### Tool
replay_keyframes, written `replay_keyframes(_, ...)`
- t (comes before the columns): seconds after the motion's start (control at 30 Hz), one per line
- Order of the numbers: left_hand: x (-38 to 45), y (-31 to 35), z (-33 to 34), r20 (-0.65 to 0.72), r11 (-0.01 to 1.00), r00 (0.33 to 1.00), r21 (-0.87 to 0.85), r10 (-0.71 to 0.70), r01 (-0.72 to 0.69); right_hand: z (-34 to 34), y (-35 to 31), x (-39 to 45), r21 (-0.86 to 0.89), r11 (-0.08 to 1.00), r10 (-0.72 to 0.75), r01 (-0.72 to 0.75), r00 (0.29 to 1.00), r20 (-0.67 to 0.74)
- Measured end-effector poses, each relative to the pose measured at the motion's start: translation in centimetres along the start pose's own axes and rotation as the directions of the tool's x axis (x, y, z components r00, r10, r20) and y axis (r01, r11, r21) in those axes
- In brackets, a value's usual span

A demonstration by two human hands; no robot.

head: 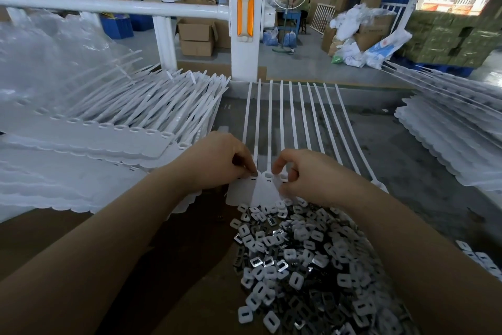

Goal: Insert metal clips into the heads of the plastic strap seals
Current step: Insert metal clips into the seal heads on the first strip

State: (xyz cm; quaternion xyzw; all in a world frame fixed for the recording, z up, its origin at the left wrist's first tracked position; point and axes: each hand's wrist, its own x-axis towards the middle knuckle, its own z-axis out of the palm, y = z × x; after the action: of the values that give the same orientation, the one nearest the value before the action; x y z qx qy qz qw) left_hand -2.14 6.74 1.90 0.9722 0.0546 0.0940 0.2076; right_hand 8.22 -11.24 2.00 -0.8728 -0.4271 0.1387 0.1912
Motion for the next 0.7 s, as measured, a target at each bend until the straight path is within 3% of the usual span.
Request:
replay_keyframes(0.13, -0.14, -0.21, 0.31, -0.020, 0.996, 0.998, -0.066, -0.058, 0.057, -0.01, 0.03, 0.00, -0.003, 1.000, 0.003, -0.003, 1.000, -0.005)
replay_keyframes(0.53, -0.13, -0.13, 0.04, 0.069, 0.999, 0.997, 0.022, 0.024, -0.026, 0.03, -0.17, 0.06, -0.010, 1.000, 0.006, -0.007, 1.000, -0.007)
replay_keyframes(0.7, 0.02, -0.65, 0.07, 0.041, 0.993, 0.997, -0.097, -0.070, 0.074, -0.10, -0.24, 0.03, 0.004, 1.000, 0.007, -0.007, 1.000, 0.001)
